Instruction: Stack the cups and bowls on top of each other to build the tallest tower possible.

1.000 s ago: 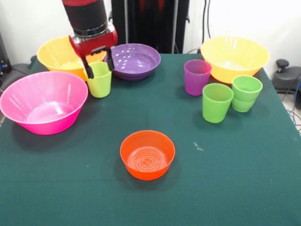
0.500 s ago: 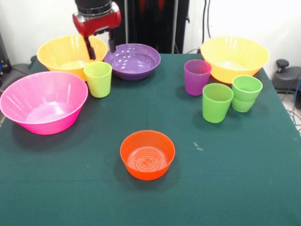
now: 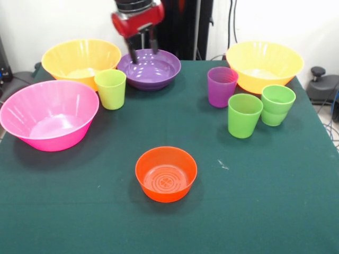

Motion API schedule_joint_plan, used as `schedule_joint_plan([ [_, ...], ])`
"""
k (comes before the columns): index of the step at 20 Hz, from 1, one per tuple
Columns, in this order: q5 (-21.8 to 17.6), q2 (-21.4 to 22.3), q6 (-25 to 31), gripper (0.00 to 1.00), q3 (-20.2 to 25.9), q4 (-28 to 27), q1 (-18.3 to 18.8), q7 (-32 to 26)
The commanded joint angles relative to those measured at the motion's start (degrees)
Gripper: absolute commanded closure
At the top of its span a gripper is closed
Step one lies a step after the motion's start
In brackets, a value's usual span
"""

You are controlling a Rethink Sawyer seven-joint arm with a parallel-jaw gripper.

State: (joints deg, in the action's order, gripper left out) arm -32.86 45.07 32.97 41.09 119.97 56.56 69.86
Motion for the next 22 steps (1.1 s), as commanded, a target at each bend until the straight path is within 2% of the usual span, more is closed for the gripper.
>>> schedule_joint_plan([
  [1,-5.85,-13.46,0.84,0.00,13.37,1.97,1.93,-21.01],
  [5,-7.67,-17.59,4.08,0.00,15.38,0.01,2.80,-23.30],
  [7,-7.53,-21.20,8.59,0.00,18.02,-1.60,3.65,-28.59],
  [9,-7.70,-22.74,11.85,0.00,20.21,-2.68,4.00,-33.18],
  [11,-8.18,-22.06,12.44,0.00,20.81,-2.77,4.43,-32.65],
  [17,-5.82,-26.34,19.41,0.00,18.84,-6.00,3.63,-33.81],
  [20,-4.37,-22.65,20.85,0.00,14.64,-7.84,2.57,-25.24],
  [22,-4.25,-20.92,22.51,0.00,13.78,-9.01,2.36,-23.84],
])
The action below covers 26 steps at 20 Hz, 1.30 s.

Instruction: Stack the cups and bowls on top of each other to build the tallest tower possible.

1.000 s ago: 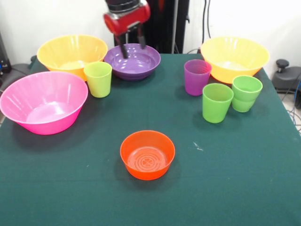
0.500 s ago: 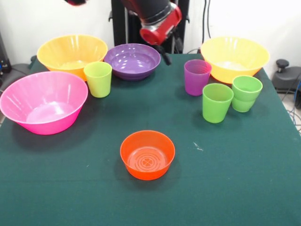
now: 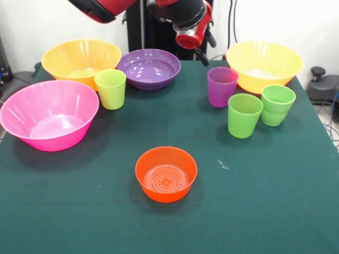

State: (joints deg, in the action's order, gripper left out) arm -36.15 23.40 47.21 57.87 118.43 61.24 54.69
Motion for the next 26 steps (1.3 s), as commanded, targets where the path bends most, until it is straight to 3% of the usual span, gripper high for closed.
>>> schedule_joint_plan([
  [1,-1.34,0.68,8.43,0.00,-3.04,-8.11,-2.11,-9.04],
  [5,-5.00,2.92,4.46,0.00,-4.18,-9.91,-2.22,-5.40],
  [11,-10.96,13.28,-4.31,0.00,-7.53,-9.09,-4.47,7.33],
  [14,-13.34,16.35,-7.64,0.00,-7.88,-9.08,-4.51,8.36],
  [17,-13.48,14.92,-7.63,0.00,-7.57,-11.07,-3.47,3.35],
  [22,-12.19,9.15,-5.00,0.00,-4.38,-13.68,-1.37,-9.95],
  [26,-12.55,6.12,-3.78,0.00,-1.69,-13.32,0.37,-18.17],
])
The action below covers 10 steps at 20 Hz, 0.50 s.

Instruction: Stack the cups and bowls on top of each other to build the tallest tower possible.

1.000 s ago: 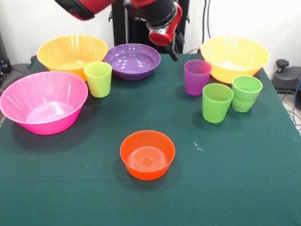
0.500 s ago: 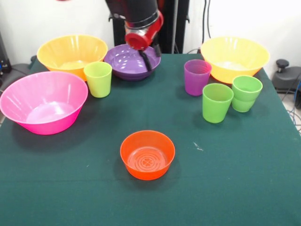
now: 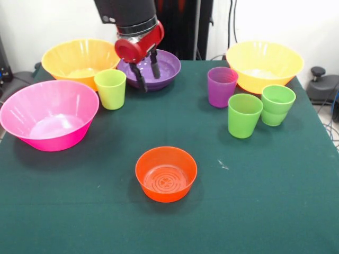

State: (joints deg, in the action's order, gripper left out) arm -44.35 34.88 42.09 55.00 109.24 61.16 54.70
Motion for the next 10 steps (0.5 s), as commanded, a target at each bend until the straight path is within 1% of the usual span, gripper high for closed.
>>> schedule_joint_plan([
  [1,-4.43,-5.73,1.85,0.00,1.29,-4.08,0.58,-18.78],
  [4,-4.47,-6.50,4.04,0.00,2.05,-3.49,-0.36,-20.75],
  [6,-5.03,-5.68,3.90,0.00,2.87,-1.73,-0.43,-20.99],
  [10,-5.28,-3.78,5.59,0.00,4.83,0.74,-2.61,-22.43],
])
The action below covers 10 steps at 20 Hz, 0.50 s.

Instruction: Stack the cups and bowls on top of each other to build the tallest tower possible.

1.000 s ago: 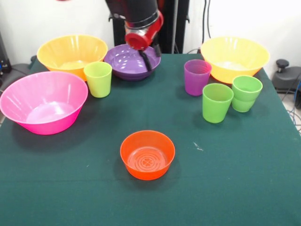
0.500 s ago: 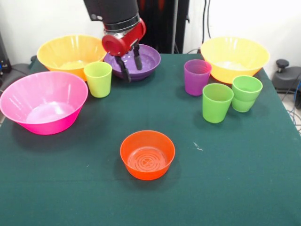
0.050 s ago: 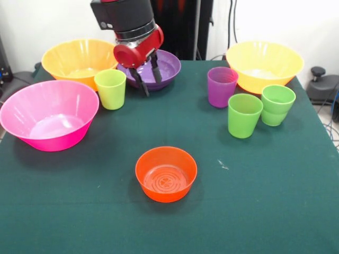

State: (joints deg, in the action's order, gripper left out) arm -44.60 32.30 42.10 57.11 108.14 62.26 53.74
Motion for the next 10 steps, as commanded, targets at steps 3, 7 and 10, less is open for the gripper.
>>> schedule_joint_plan([
  [3,-5.59,-0.37,7.06,0.00,3.31,2.11,-5.17,-23.56],
  [7,-4.86,-0.15,11.80,0.00,4.25,-0.30,-5.98,-31.13],
  [10,-4.38,-0.87,15.08,0.00,4.37,-3.05,-6.65,-36.13],
])
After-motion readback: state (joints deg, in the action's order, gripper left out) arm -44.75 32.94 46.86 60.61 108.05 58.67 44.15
